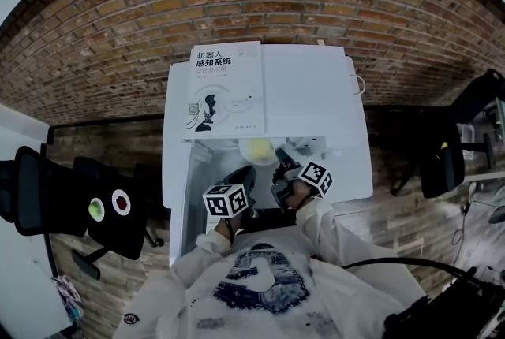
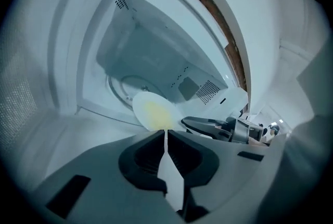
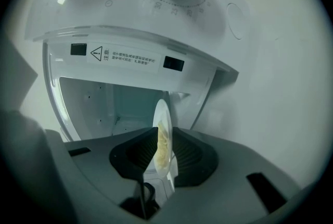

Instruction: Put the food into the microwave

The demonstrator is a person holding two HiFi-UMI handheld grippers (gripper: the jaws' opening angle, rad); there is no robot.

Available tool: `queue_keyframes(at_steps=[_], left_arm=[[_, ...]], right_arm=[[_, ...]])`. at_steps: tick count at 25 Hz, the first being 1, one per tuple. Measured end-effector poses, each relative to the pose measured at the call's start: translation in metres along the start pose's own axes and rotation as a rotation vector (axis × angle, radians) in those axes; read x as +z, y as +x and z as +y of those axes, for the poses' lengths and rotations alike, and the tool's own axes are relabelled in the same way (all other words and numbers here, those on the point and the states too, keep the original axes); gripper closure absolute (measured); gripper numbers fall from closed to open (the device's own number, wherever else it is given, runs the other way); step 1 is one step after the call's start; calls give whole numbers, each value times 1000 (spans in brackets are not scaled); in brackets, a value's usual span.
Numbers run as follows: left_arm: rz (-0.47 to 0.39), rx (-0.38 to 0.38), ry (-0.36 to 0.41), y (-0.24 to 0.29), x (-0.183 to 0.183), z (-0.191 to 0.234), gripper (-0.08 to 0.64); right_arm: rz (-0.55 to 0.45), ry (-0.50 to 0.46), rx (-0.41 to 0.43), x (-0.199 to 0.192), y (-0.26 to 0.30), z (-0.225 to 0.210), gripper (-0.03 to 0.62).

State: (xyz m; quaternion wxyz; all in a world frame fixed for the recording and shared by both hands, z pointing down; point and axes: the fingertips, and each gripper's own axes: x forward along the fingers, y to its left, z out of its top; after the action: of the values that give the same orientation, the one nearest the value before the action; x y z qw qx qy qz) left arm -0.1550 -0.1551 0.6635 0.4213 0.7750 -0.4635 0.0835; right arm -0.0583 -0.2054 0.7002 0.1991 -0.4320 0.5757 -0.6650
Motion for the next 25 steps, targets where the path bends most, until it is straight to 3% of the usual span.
queue_keyframes(at_steps=[10,25], left_arm=[[27,-48,-138,20,-13,0,535],[34,-74,-219,30,-15,0,525]], right_arm=[[16,-2,-12,-4,-1,-2,503],[20,7,-15,-4,0,-3,503]])
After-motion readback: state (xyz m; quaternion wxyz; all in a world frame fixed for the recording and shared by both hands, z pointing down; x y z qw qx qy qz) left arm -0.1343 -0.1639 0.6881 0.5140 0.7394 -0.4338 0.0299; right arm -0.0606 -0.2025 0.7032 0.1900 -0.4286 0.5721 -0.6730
